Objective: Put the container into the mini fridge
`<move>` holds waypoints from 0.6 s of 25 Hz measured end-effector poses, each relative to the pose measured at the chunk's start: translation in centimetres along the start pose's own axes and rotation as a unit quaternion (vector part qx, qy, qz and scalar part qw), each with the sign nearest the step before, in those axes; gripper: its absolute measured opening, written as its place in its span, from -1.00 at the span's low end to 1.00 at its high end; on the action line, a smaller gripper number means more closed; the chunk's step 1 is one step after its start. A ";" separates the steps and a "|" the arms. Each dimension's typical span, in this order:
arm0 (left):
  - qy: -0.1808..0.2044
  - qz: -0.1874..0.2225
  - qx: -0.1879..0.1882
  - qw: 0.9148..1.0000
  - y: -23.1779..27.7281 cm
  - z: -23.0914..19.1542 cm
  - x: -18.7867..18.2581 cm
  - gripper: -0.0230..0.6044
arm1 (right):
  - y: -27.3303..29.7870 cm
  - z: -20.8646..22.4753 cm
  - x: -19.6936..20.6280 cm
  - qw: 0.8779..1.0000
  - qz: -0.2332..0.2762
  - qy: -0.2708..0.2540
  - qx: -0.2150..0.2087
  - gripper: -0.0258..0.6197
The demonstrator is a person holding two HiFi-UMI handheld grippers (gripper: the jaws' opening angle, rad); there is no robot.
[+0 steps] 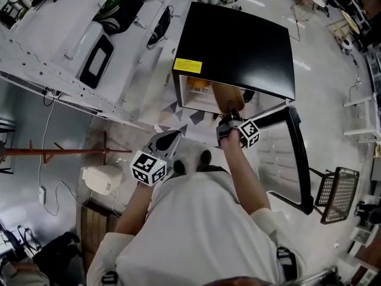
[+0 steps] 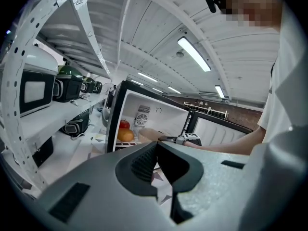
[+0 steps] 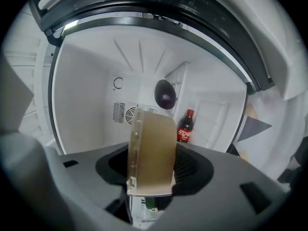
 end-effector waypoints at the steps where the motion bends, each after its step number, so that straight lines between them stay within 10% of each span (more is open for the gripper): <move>1: 0.000 0.000 -0.002 1.000 0.2 0.0 0.0 -0.91 | 0.3 0.1 0.0 1.000 0.002 0.003 0.002 -0.23; 15: 0.004 -0.002 -0.009 1.000 0.9 -0.3 -0.3 -0.91 | 2.6 0.3 1.2 0.999 0.006 0.024 0.034 -0.17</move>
Point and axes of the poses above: the fingertips, and each gripper's own axes: y forward along the fingers, z to its right, x out of its underside, the point moved 9 cm from there along -y, backward along the fingers, and after that the axes turned 2 degrees about z, right-handed, at the moved point
